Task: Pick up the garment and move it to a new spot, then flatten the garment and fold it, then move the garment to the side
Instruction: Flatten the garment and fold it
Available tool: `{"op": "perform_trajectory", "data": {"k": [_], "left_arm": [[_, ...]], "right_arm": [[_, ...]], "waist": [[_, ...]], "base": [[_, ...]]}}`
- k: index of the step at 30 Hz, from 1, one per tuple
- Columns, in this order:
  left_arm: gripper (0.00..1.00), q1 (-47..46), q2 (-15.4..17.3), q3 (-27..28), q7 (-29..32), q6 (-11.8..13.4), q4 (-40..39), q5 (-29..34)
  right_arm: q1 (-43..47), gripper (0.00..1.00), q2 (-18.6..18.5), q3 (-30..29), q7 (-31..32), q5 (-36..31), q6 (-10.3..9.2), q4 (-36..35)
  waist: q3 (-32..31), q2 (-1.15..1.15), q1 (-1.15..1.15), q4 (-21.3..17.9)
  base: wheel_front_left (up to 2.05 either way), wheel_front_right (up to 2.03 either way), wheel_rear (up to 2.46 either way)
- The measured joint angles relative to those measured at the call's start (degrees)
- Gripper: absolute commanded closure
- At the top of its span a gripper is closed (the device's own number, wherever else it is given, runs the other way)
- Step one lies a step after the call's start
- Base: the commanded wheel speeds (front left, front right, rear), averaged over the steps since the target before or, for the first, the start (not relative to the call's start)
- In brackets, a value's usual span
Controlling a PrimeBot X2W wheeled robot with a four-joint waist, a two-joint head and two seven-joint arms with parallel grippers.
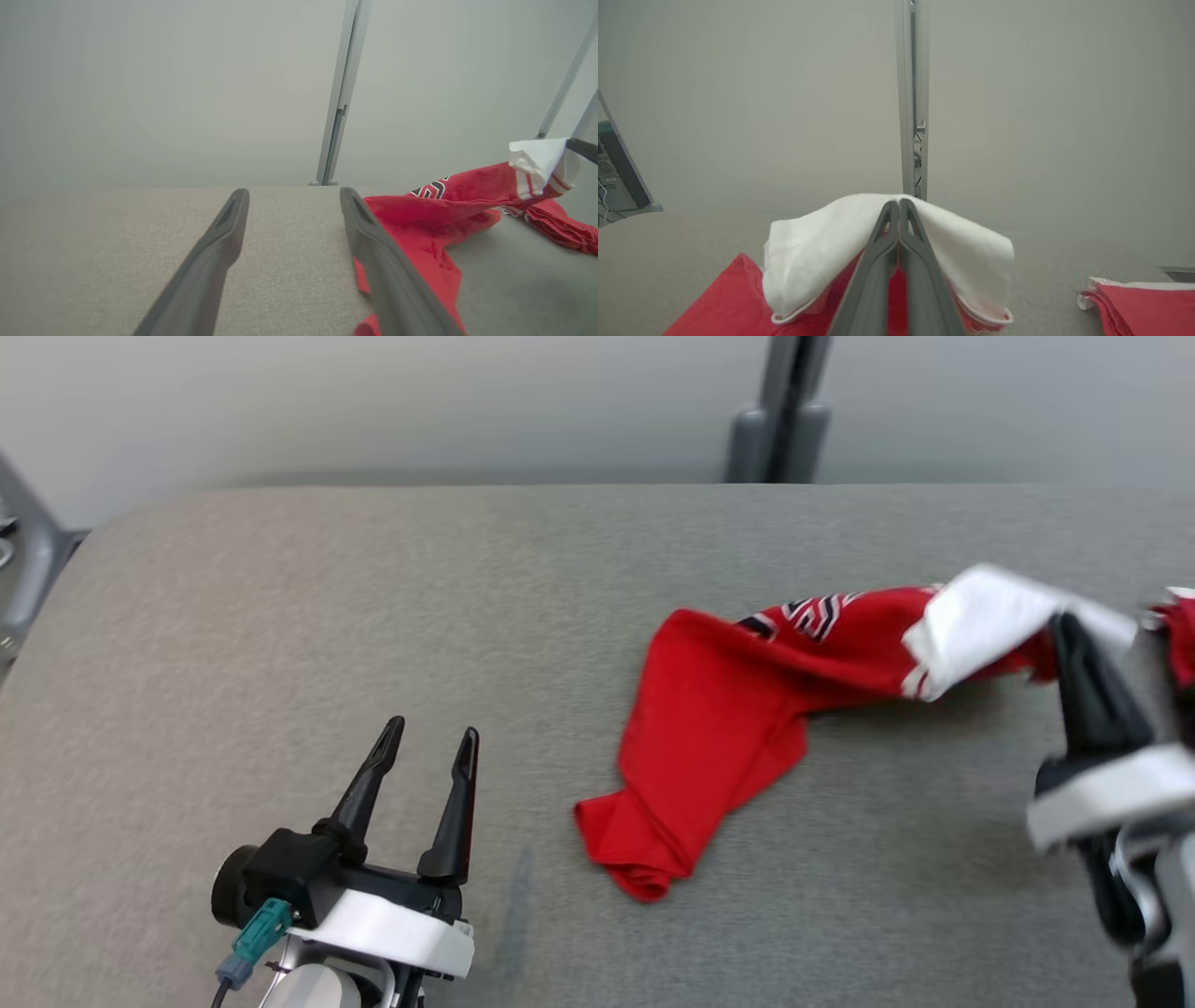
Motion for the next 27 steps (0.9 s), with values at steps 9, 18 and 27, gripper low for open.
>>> {"op": "perform_trajectory", "data": {"k": [9,18,27], "left_arm": [[0.00,0.1,0.0,0.8,0.0,-0.4,0.3,0.3],[0.00,0.1,0.0,-0.2,0.0,-0.9,1.5,0.5],[0.00,1.3,0.0,-0.8,0.0,-1.2,2.2,0.5]], "right_arm": [[14.6,1.00,-2.8,1.3,0.0,2.4,0.01,1.7],[15.8,1.00,-2.7,-0.3,0.5,1.8,0.01,16.9],[11.4,0.00,-1.5,-2.8,1.2,0.9,0.00,27.6]], "waist": [[-2.3,0.00,0.00,-7.1],[-3.3,0.00,0.00,-8.6],[-5.2,0.00,0.00,-7.6]], "base": [[0.00,0.00,0.00],[0.00,0.00,0.00],[0.00,0.00,0.00]]}}
